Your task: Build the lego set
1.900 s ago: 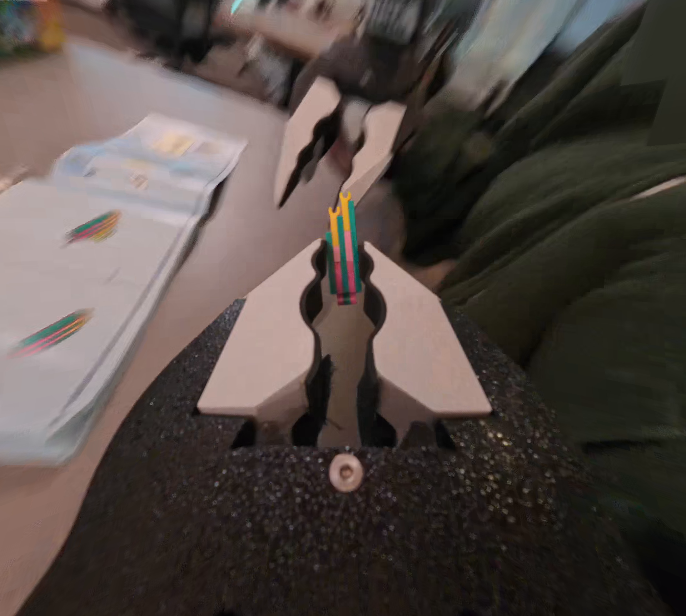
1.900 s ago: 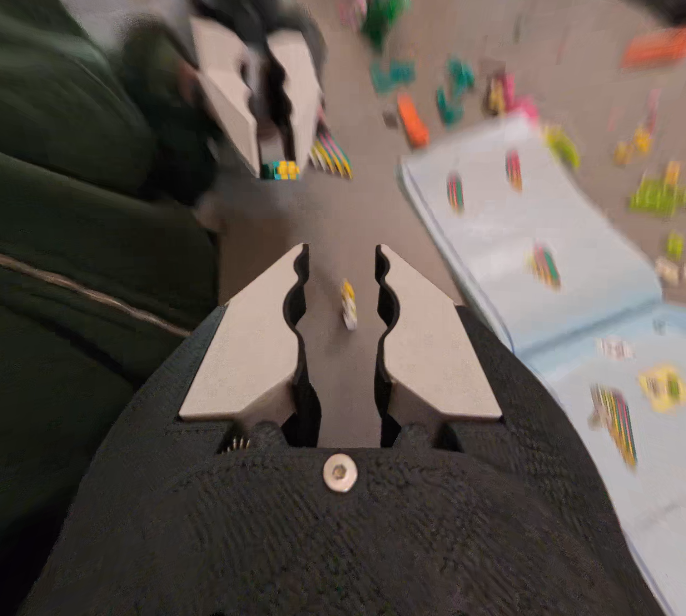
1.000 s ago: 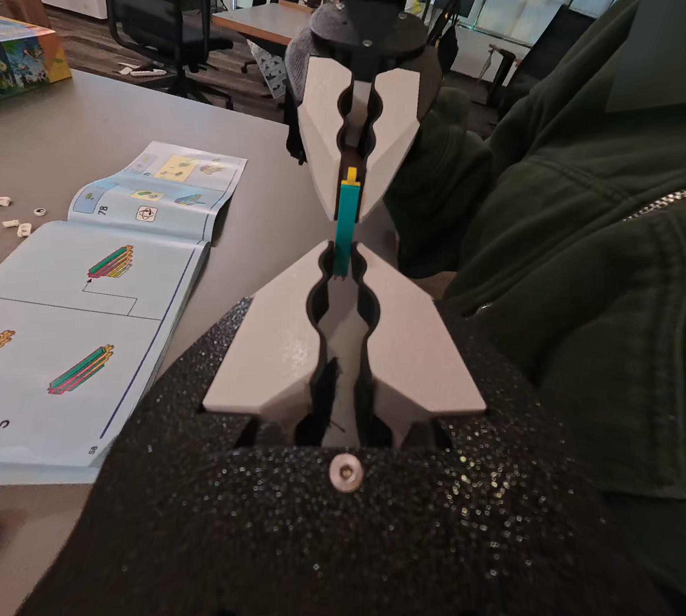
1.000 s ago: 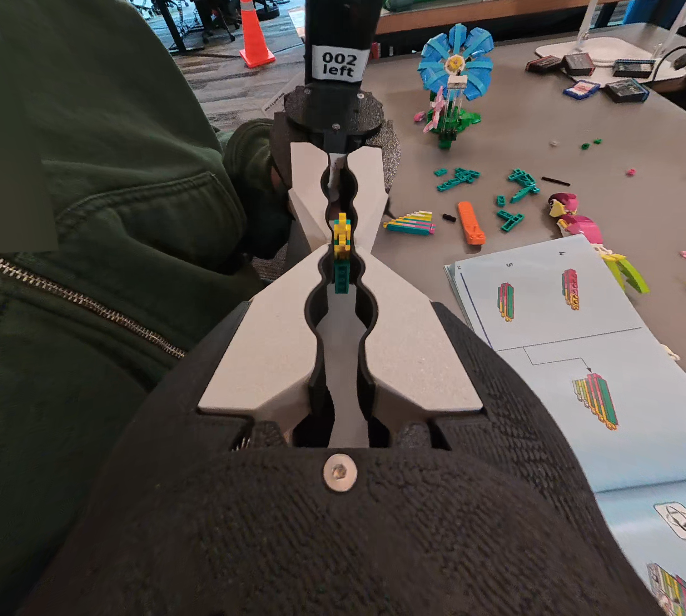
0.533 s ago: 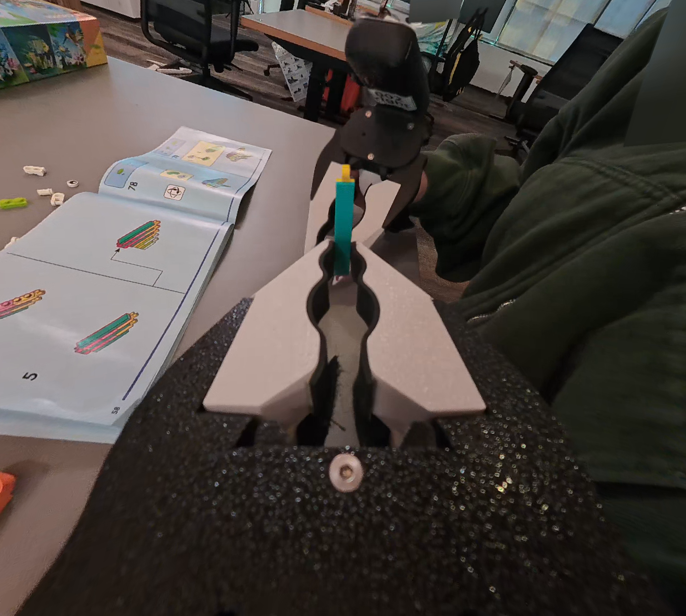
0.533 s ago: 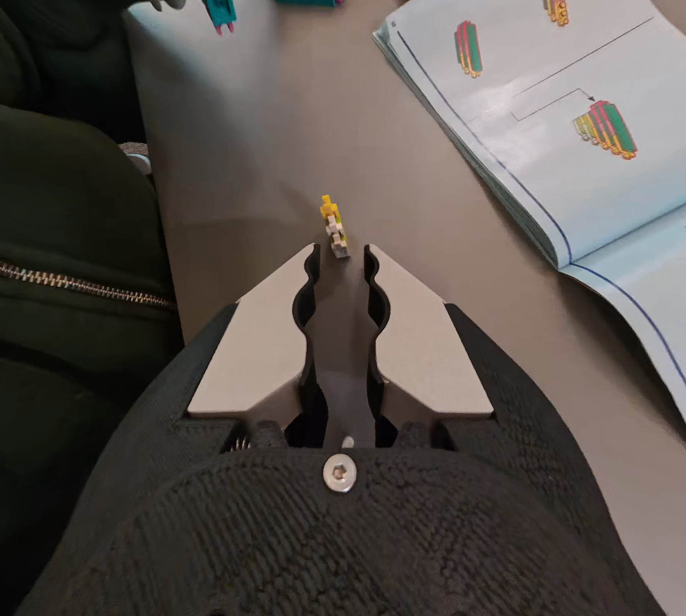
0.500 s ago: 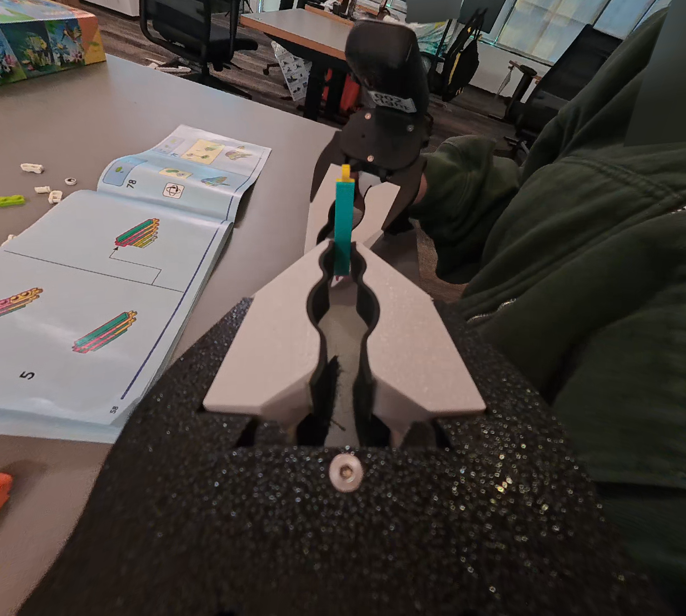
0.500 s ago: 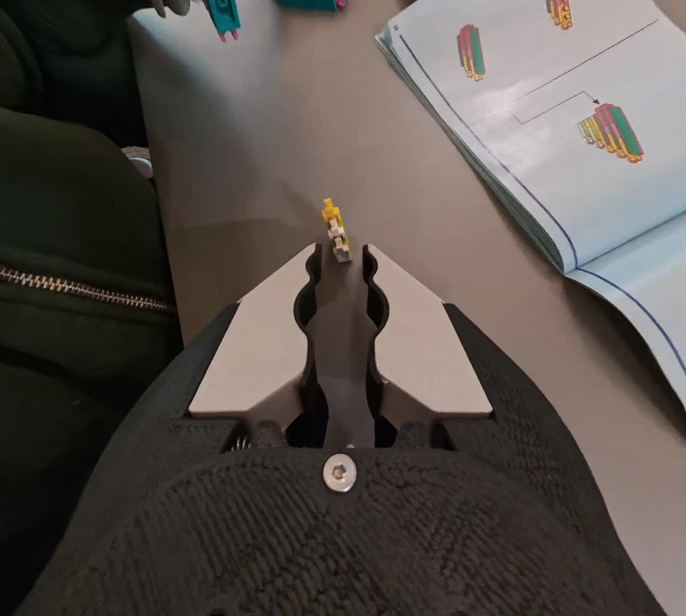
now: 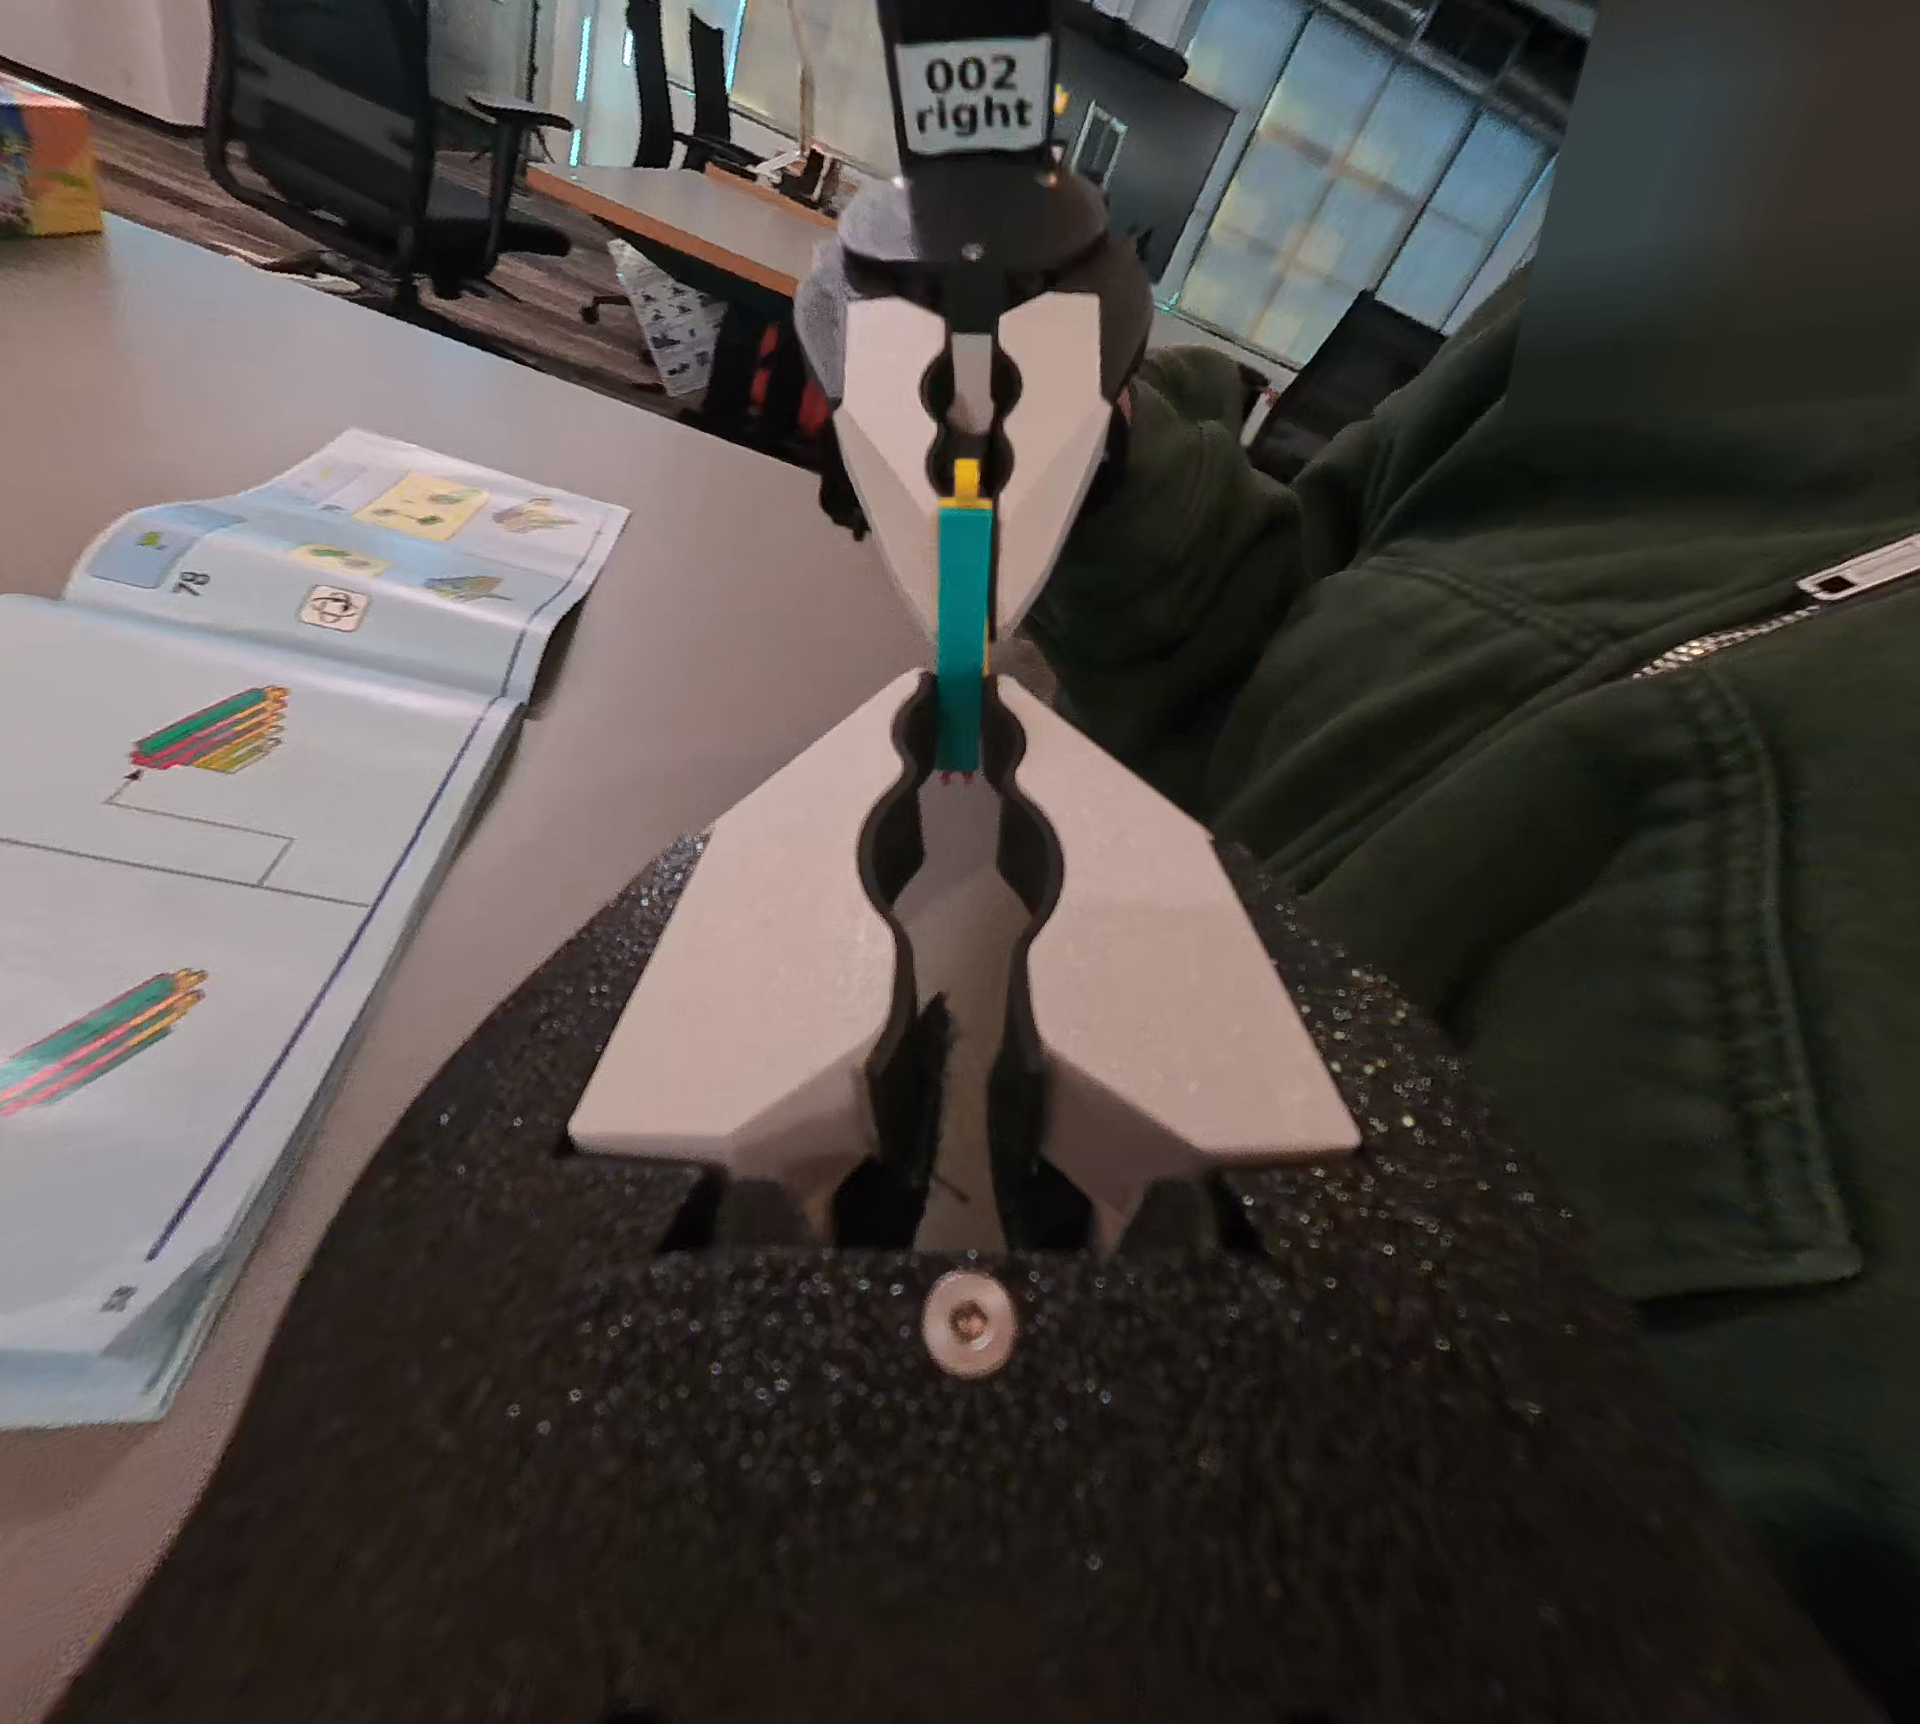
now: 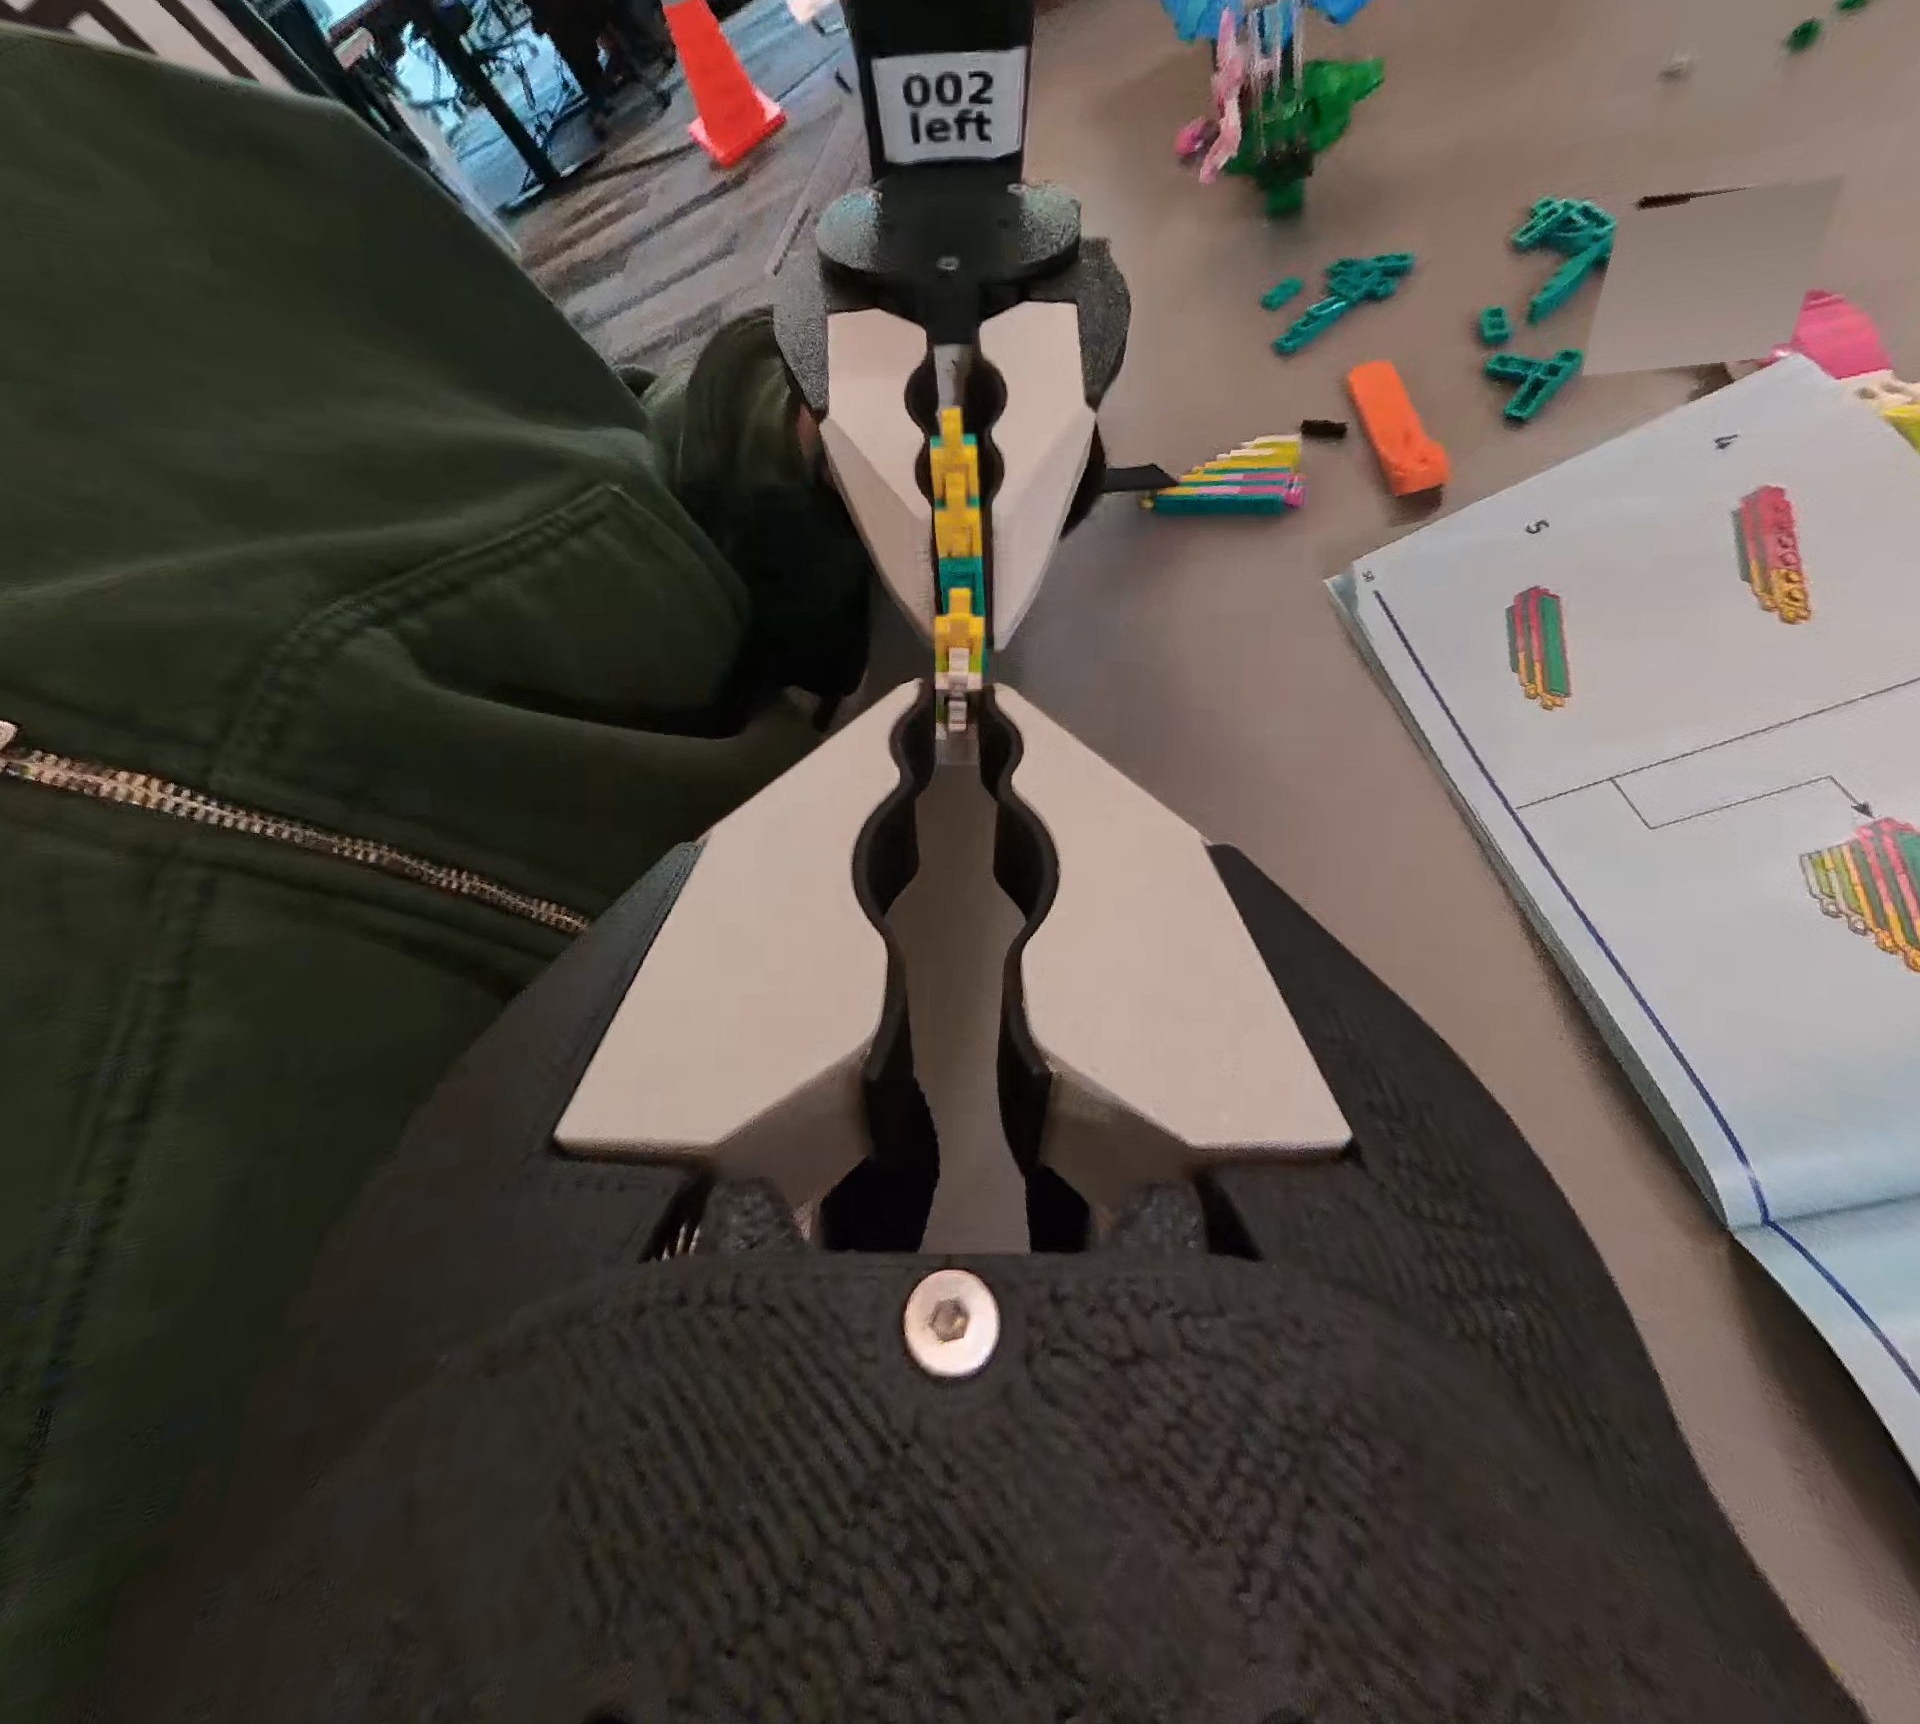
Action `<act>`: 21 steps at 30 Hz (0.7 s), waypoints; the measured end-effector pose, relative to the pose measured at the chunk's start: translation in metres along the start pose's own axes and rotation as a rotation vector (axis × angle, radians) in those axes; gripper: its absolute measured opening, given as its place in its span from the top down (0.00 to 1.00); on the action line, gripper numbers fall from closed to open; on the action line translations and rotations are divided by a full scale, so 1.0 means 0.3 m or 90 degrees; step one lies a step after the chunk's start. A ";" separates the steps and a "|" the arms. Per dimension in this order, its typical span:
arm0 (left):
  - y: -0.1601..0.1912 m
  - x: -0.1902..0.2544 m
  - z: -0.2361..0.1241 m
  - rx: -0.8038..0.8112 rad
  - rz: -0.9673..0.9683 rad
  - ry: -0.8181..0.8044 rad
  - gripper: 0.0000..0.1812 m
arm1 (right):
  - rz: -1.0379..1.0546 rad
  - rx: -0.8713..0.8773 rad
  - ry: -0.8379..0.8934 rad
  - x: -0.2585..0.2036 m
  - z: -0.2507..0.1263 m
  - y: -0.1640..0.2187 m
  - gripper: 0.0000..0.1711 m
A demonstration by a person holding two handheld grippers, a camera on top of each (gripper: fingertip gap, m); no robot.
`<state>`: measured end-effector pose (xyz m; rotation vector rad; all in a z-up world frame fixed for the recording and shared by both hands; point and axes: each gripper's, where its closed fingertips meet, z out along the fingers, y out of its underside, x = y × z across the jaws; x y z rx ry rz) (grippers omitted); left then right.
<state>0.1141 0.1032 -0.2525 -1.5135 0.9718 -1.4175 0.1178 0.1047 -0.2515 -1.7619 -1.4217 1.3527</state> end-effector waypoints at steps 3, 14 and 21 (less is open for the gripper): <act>0.002 0.010 0.009 -0.002 -0.015 0.016 0.97 | 0.016 -0.041 -0.011 -0.004 0.000 -0.003 0.96; 0.023 0.012 0.022 -0.029 -0.035 0.021 0.97 | 0.010 -0.096 -0.013 -0.007 0.016 0.034 0.96; 0.034 0.011 0.028 -0.044 -0.031 0.014 0.97 | 0.002 -0.091 -0.015 -0.014 0.010 0.036 0.96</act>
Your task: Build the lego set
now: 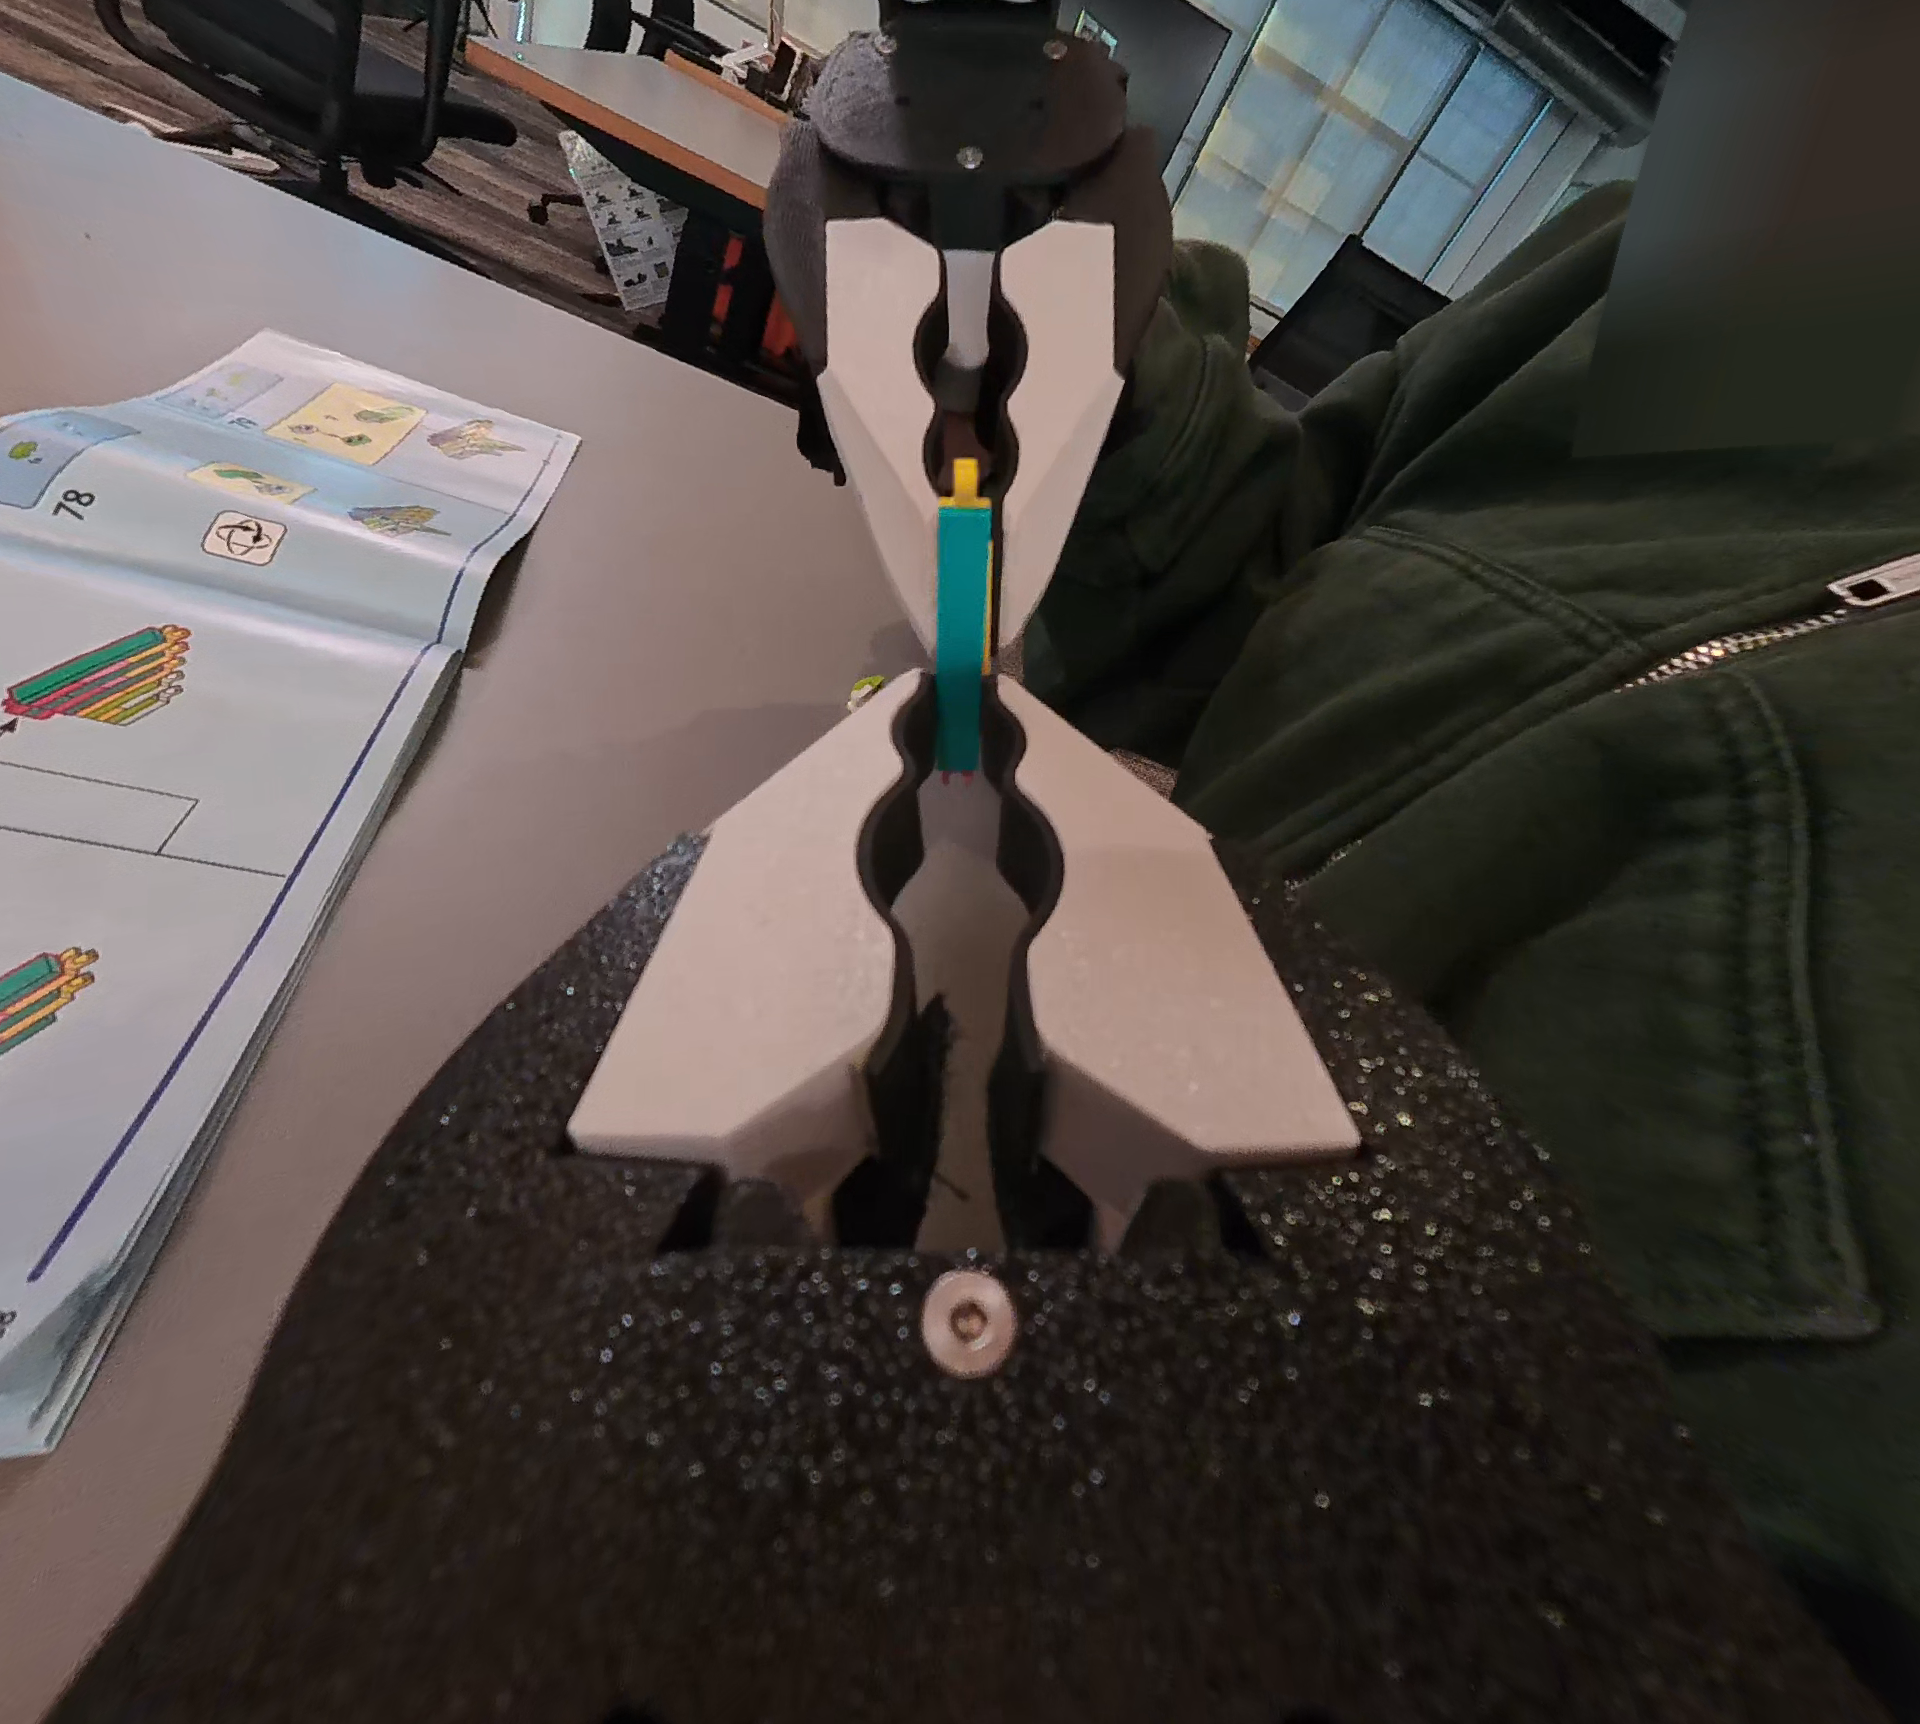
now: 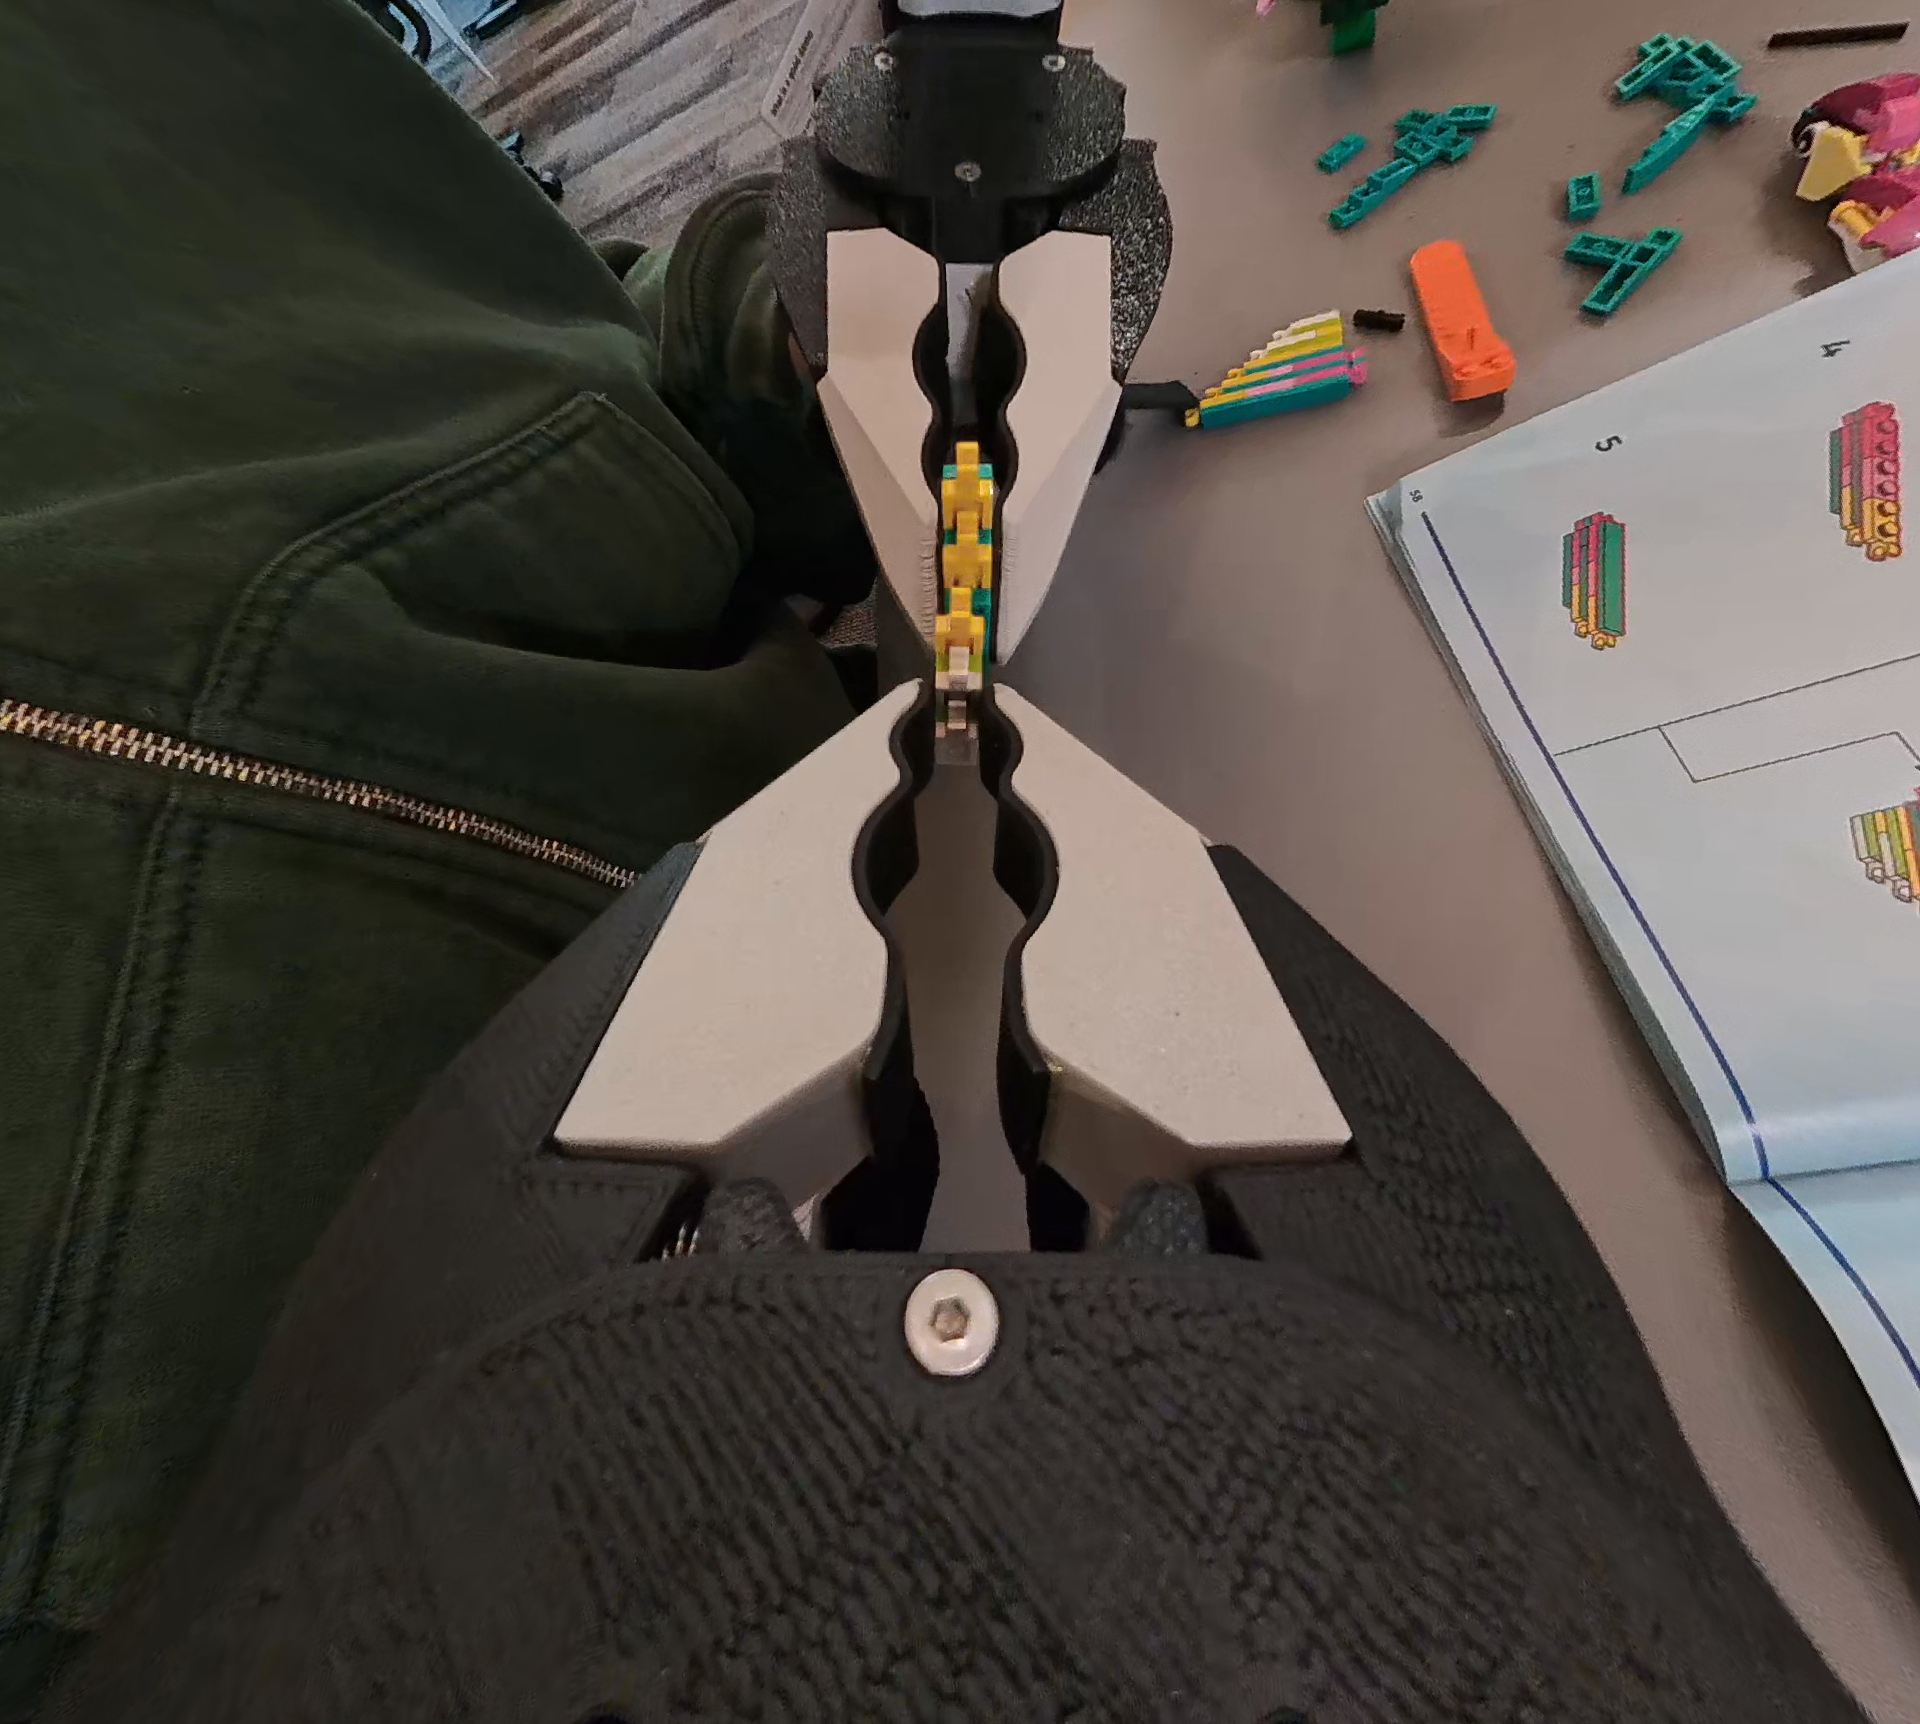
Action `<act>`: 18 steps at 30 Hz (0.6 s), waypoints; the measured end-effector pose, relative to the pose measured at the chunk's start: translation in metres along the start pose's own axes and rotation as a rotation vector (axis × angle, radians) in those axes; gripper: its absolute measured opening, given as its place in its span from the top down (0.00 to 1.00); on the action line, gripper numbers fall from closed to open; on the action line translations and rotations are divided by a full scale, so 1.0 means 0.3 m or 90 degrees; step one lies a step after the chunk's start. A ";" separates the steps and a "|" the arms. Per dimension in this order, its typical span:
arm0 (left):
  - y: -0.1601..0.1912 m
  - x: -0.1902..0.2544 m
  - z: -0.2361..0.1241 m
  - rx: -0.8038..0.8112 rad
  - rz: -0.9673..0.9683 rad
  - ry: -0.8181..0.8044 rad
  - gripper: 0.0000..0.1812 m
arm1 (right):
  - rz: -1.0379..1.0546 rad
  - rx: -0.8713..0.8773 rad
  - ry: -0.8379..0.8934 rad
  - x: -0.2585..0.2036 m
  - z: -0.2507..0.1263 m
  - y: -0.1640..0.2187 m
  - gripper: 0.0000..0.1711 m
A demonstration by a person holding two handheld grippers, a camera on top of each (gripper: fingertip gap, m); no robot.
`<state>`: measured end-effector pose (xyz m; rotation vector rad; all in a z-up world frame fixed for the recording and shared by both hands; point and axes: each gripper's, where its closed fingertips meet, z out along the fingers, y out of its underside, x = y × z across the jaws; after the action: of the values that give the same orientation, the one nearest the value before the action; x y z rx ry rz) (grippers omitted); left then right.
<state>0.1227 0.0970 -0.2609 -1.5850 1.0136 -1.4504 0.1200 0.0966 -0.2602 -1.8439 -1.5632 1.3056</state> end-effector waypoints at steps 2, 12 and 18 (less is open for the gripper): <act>0.000 0.004 0.003 0.000 0.000 0.006 0.97 | 0.000 -0.005 0.004 0.002 0.003 0.007 0.96; 0.014 -0.005 0.016 -0.018 0.006 -0.007 0.97 | -0.001 -0.010 0.010 0.009 0.006 0.028 0.96; 0.023 -0.012 0.024 -0.030 0.008 -0.013 0.97 | -0.018 -0.011 0.023 0.016 0.005 0.039 0.96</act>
<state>0.1294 0.0976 -0.2693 -1.6206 1.0510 -1.4094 0.1249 0.0971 -0.2717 -1.8391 -1.5816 1.2427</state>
